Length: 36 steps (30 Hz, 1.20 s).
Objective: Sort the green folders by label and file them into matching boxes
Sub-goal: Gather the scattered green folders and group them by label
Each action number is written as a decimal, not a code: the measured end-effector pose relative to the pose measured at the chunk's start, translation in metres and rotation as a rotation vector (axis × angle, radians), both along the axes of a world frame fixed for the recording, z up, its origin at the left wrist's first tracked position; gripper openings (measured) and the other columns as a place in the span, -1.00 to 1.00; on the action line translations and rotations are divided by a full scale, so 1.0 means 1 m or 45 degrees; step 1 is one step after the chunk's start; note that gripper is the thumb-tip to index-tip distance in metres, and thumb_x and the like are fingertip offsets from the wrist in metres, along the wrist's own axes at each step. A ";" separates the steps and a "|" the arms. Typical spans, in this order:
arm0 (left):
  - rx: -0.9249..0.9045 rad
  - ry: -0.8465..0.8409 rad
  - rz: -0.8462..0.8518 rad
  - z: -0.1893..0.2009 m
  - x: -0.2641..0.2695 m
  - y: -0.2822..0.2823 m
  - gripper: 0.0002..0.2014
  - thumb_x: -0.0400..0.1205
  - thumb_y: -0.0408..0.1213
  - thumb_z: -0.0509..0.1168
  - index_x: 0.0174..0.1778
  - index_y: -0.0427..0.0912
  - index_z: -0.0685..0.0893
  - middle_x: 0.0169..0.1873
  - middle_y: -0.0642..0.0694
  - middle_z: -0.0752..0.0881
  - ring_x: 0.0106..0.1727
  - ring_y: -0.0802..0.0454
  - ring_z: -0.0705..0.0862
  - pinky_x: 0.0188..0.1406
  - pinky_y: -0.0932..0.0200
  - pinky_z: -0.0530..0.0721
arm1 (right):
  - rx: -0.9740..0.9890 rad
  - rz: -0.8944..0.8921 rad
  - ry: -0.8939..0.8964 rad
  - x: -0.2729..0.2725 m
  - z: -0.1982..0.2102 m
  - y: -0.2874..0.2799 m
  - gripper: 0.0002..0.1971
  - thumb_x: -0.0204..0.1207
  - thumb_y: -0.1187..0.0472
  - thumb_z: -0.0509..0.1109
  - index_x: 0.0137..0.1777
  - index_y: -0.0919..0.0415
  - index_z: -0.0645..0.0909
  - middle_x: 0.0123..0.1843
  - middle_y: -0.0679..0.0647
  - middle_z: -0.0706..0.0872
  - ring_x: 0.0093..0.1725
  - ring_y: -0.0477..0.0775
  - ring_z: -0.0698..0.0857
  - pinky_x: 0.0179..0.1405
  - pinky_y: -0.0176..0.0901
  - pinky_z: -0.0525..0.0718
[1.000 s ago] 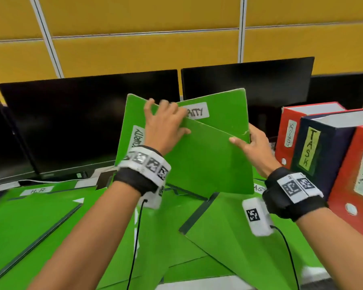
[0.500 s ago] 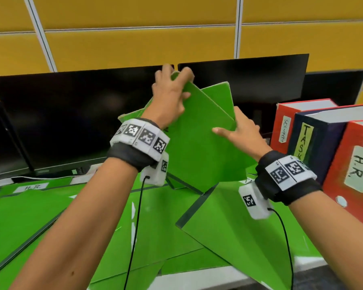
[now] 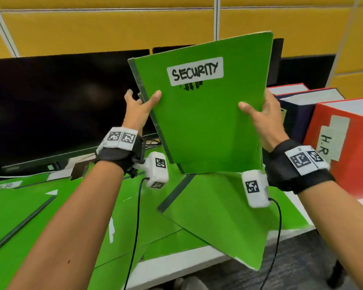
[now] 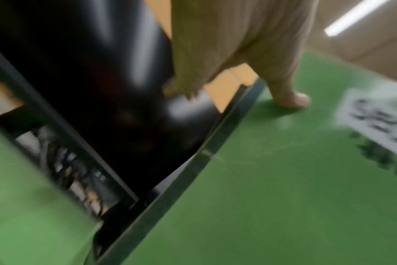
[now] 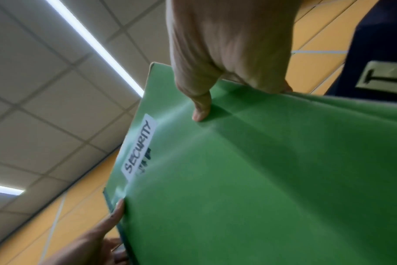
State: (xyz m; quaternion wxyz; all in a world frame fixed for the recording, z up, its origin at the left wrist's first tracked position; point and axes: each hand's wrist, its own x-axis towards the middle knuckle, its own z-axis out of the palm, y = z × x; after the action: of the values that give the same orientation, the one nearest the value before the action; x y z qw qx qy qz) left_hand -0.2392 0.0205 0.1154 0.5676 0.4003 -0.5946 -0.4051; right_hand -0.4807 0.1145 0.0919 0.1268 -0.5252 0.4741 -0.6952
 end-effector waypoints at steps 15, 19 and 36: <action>0.160 -0.903 -0.017 -0.089 -0.071 -0.003 -0.24 0.55 -0.14 0.38 0.53 -0.38 0.14 0.52 -0.33 0.32 0.54 -0.26 0.33 0.52 -0.10 0.37 | 0.015 -0.204 -0.242 -0.036 -0.029 0.020 -0.65 0.41 0.31 0.50 0.20 0.35 0.62 0.12 0.12 0.71 0.05 0.05 0.71 0.17 -0.10 0.68; 0.416 -1.598 -0.268 -0.119 -0.089 0.014 -0.15 0.55 0.01 0.36 0.59 -0.36 0.10 0.56 -0.25 0.30 0.53 -0.18 0.37 0.43 0.02 0.43 | -0.008 -0.385 -0.253 -0.056 -0.008 0.021 -0.61 0.42 0.30 0.50 0.24 0.38 0.57 0.11 0.09 0.68 0.06 -0.05 0.64 0.10 -0.31 0.62; 0.498 -0.620 -0.245 -0.122 -0.070 -0.019 -0.76 0.68 -0.48 0.07 -0.07 -0.20 0.64 -0.23 -0.09 0.77 -0.06 -0.06 0.64 -0.12 0.12 0.63 | 0.444 -0.115 -0.482 -0.086 -0.010 0.014 -0.64 0.48 0.37 0.41 0.28 0.27 0.56 0.21 0.18 0.71 0.12 0.13 0.70 0.21 0.08 0.65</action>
State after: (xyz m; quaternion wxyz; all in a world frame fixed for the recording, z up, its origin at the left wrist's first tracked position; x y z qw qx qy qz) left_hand -0.3090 0.0016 -0.0070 0.2801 0.5288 -0.6588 -0.4559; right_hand -0.5665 0.1281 0.0821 0.2707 -0.3343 0.5776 -0.6938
